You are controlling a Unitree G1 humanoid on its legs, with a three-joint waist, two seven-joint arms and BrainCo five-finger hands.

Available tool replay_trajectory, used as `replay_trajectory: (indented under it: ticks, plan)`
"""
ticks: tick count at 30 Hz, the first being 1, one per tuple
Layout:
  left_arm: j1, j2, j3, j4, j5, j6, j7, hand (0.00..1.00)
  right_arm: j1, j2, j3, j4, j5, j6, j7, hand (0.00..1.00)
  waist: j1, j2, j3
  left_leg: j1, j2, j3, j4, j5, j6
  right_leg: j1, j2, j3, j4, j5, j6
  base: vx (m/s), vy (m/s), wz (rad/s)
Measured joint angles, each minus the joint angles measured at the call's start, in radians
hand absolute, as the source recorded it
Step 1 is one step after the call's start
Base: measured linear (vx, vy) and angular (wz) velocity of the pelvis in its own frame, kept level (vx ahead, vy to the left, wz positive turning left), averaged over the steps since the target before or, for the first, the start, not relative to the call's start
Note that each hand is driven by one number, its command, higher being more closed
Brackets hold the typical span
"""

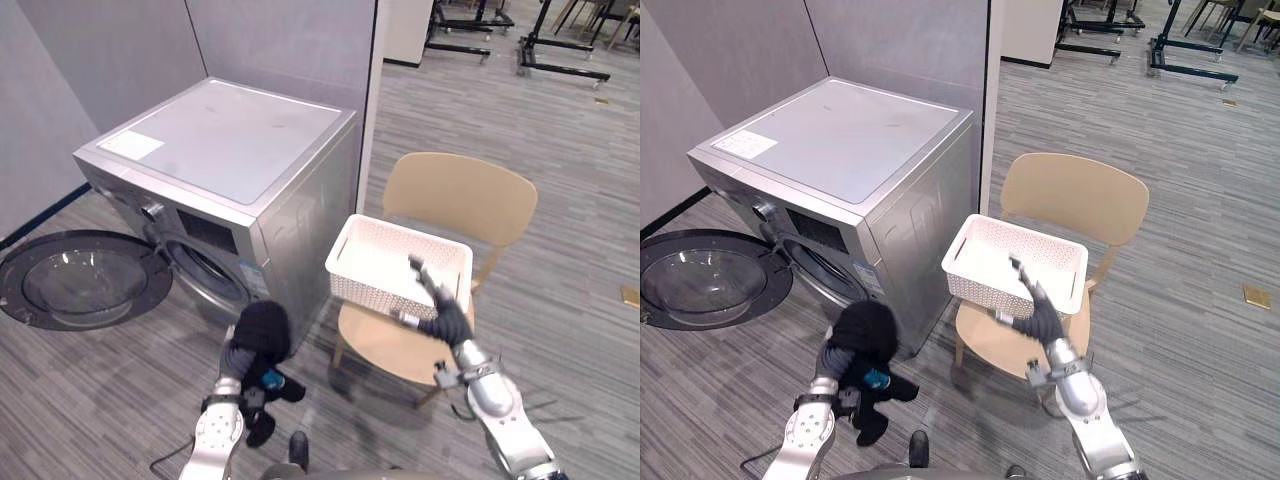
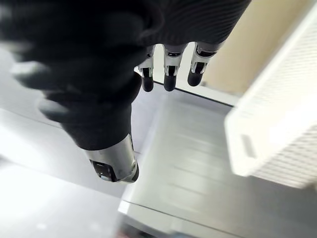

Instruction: Pick up the laundry basket with both hands and put the clothes into the washing machine.

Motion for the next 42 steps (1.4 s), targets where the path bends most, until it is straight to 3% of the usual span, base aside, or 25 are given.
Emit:
replay_trajectory:
  ticks: [6,7,8,9,10,11,12,14,16,18,19,20,21,22,24,27,29,30,31,32,34,35,37,40,42]
  plan:
    - [-0.039,-0.015,0.058,0.276,0.036,0.032,-0.027,1.0,-0.038,0.094,-0.026,0.389,-0.122,0.044,-0.022,0.0,0.009,0.025,0.048,-0.099,-0.044,-0.163,0.001,-0.004,0.005,0.0,-0.025,-0.21,0.037,-0.05,0.019,0.02,0.006,1.05]
    - [-0.052,-0.019,0.067,0.322,0.04,0.048,-0.026,1.0,-0.07,0.11,-0.038,0.442,-0.137,0.06,-0.039,0.0,0.027,0.03,0.072,-0.115,-0.049,-0.119,0.005,-0.026,0.039,0.0,-0.047,-0.263,0.061,-0.068,0.029,0.03,0.022,1.06]
    - [-0.055,-0.02,0.068,0.34,0.04,0.057,-0.025,1.0,-0.087,0.118,-0.044,0.477,-0.14,0.063,-0.05,0.0,0.027,0.023,0.078,-0.124,-0.054,-0.055,0.007,-0.059,0.1,0.003,-0.063,-0.299,0.068,-0.064,0.032,0.1,0.045,1.36]
    - [-0.054,-0.025,0.069,0.356,0.04,0.061,-0.022,1.0,-0.104,0.122,-0.05,0.506,-0.144,0.069,-0.055,0.0,0.027,0.013,0.082,-0.133,-0.059,0.048,0.009,-0.099,0.162,0.013,-0.091,-0.344,0.071,-0.064,0.036,0.17,0.091,1.54]
    - [-0.053,-0.036,0.068,0.379,0.04,0.063,-0.019,1.0,-0.13,0.122,-0.051,0.545,-0.149,0.078,-0.065,0.0,0.026,0.006,0.089,-0.156,-0.037,0.227,0.057,-0.106,0.186,0.027,-0.127,-0.409,0.091,-0.075,0.054,0.2,0.108,1.54]
    - [-0.05,-0.039,0.067,0.387,0.04,0.067,-0.019,1.0,-0.138,0.117,-0.052,0.566,-0.152,0.081,-0.069,0.0,0.025,0.014,0.09,-0.164,-0.013,0.313,0.1,-0.063,0.193,0.042,-0.13,-0.436,0.106,-0.089,0.067,0.28,0.123,1.54]
    - [-0.05,-0.039,0.069,0.423,0.041,0.07,-0.017,1.0,-0.16,0.116,-0.051,0.603,-0.154,0.086,-0.074,0.0,0.026,0.014,0.094,-0.161,-0.005,0.341,0.15,-0.023,0.132,0.075,-0.148,-0.453,0.122,-0.107,0.088,0.24,0.074,1.07]
    - [-0.057,-0.038,0.086,0.446,0.041,0.07,-0.016,1.0,-0.193,0.122,-0.053,0.61,-0.154,0.095,-0.076,0.0,0.025,-0.009,0.109,-0.162,-0.036,0.314,0.166,-0.051,0.131,0.097,-0.167,-0.447,0.118,-0.105,0.089,0.19,0.081,0.71]
    - [-0.091,-0.025,0.107,0.496,0.04,0.071,-0.013,1.0,-0.248,0.156,-0.069,0.645,-0.154,0.1,-0.076,0.0,0.033,-0.039,0.141,-0.186,-0.057,0.303,0.28,-0.142,0.14,0.126,-0.203,-0.432,0.144,-0.103,0.092,0.22,0.141,0.37]
    - [-0.081,-0.024,0.108,0.513,0.039,0.077,-0.014,1.0,-0.262,0.164,-0.068,0.653,-0.155,0.102,-0.075,0.0,0.034,-0.035,0.142,-0.189,-0.058,0.292,0.366,-0.226,0.148,0.114,-0.262,-0.407,0.279,-0.103,0.093,0.2,0.164,0.1]
    - [-0.071,-0.024,0.106,0.514,0.039,0.078,-0.016,1.0,-0.26,0.166,-0.068,0.652,-0.157,0.105,-0.075,0.0,0.026,-0.033,0.143,-0.171,-0.072,0.273,0.404,-0.278,0.156,0.067,-0.331,-0.365,0.462,-0.079,0.055,0.24,0.198,0.22]
    - [-0.071,-0.024,0.104,0.517,0.039,0.079,-0.016,1.0,-0.249,0.163,-0.068,0.648,-0.157,0.106,-0.075,0.0,0.025,-0.028,0.144,-0.154,-0.078,0.259,0.413,-0.298,0.158,0.032,-0.357,-0.317,0.567,-0.045,-0.006,0.32,0.248,0.48]
    - [-0.078,-0.024,0.095,0.522,0.04,0.079,-0.017,1.0,-0.23,0.159,-0.069,0.646,-0.157,0.107,-0.075,0.0,0.02,-0.013,0.151,-0.129,-0.081,0.226,0.424,-0.325,0.158,-0.036,-0.356,-0.196,0.713,-0.044,-0.07,0.3,0.208,0.74]
    - [-0.092,-0.024,0.086,0.53,0.04,0.079,-0.017,1.0,-0.211,0.16,-0.068,0.646,-0.155,0.108,-0.073,0.0,0.006,-0.007,0.16,-0.094,-0.085,0.184,0.418,-0.34,0.162,-0.111,-0.297,-0.069,0.824,-0.119,-0.048,0.31,0.184,0.91]
    - [-0.094,-0.023,0.085,0.53,0.04,0.079,-0.017,1.0,-0.195,0.163,-0.063,0.646,-0.154,0.11,-0.071,0.0,-0.019,-0.001,0.173,-0.038,-0.106,0.129,0.393,-0.355,0.167,-0.203,-0.233,-0.001,0.864,-0.193,-0.032,0.34,0.124,0.95]
    - [-0.13,-0.021,0.081,0.532,0.039,0.079,-0.016,1.0,-0.198,0.153,-0.044,0.646,-0.152,0.109,-0.072,0.0,-0.032,-0.008,0.2,0.044,-0.129,0.07,0.373,-0.377,0.154,-0.357,-0.149,0.016,0.74,-0.229,-0.01,0.38,0.035,0.82]
    - [-0.163,-0.018,0.06,0.532,0.039,0.079,-0.016,1.0,-0.196,0.153,-0.047,0.647,-0.152,0.11,-0.072,0.0,-0.036,-0.015,0.198,0.081,-0.144,-0.002,0.346,-0.385,0.139,-0.421,-0.105,0.016,0.581,-0.208,0.001,0.41,-0.053,1.11]
    - [-0.173,-0.019,0.047,0.532,0.04,0.077,-0.016,1.0,-0.192,0.155,-0.047,0.648,-0.152,0.11,-0.071,0.0,-0.047,-0.019,0.196,0.105,-0.152,-0.037,0.339,-0.401,0.115,-0.427,-0.091,0.013,0.518,-0.169,-0.033,0.46,-0.152,1.37]
    - [-0.167,-0.021,0.043,0.53,0.041,0.075,-0.017,1.0,-0.18,0.16,-0.047,0.648,-0.149,0.11,-0.069,0.0,-0.062,-0.025,0.191,0.135,-0.157,-0.058,0.361,-0.432,0.068,-0.404,-0.087,-0.011,0.483,-0.089,-0.076,0.59,-0.188,1.43]
    - [-0.164,-0.016,0.043,0.53,0.041,0.074,-0.016,1.0,-0.172,0.165,-0.047,0.648,-0.145,0.109,-0.068,0.0,-0.071,-0.04,0.186,0.127,-0.168,-0.055,0.41,-0.441,0.054,-0.39,-0.093,-0.018,0.458,-0.032,-0.091,0.58,-0.22,1.3]
    - [-0.169,-0.043,0.047,0.53,0.042,0.078,-0.011,1.0,-0.189,0.148,-0.05,0.671,-0.137,0.109,-0.067,0.0,-0.077,0.002,0.188,-0.009,-0.104,0.003,0.716,-0.426,0.007,-0.35,-0.06,-0.024,0.454,-0.072,-0.118,0.48,-0.173,0.43]
    - [-0.161,-0.056,0.048,0.531,0.041,0.079,-0.011,1.0,-0.212,0.145,-0.05,0.691,-0.134,0.111,-0.069,0.0,-0.053,0.033,0.196,-0.097,-0.023,0.067,0.94,-0.345,0.023,-0.298,-0.007,-0.012,0.406,-0.091,-0.138,0.5,-0.145,-0.43]
    - [-0.167,-0.067,0.058,0.533,0.039,0.08,-0.012,1.0,-0.219,0.155,-0.059,0.72,-0.126,0.117,-0.076,0.0,-0.027,0.038,0.205,-0.135,0.035,0.097,1.04,-0.374,0.053,-0.228,0.035,0.007,0.367,-0.102,-0.157,0.51,-0.108,-0.65]
    - [-0.206,-0.081,0.057,0.532,0.039,0.077,-0.013,1.0,-0.218,0.207,-0.091,0.744,-0.101,0.13,-0.088,0.0,-0.031,0.007,0.223,-0.156,0.036,0.112,0.869,-0.421,0.045,-0.126,0.029,0.054,0.284,-0.102,-0.157,0.42,-0.045,-0.43]
    - [-0.218,-0.085,0.057,0.533,0.039,0.077,-0.013,1.0,-0.23,0.21,-0.1,0.761,-0.096,0.136,-0.09,0.0,-0.03,0.005,0.225,-0.182,0.033,0.051,0.71,-0.416,0.036,-0.104,0.029,0.092,0.258,-0.1,-0.154,0.28,0.055,-0.67]
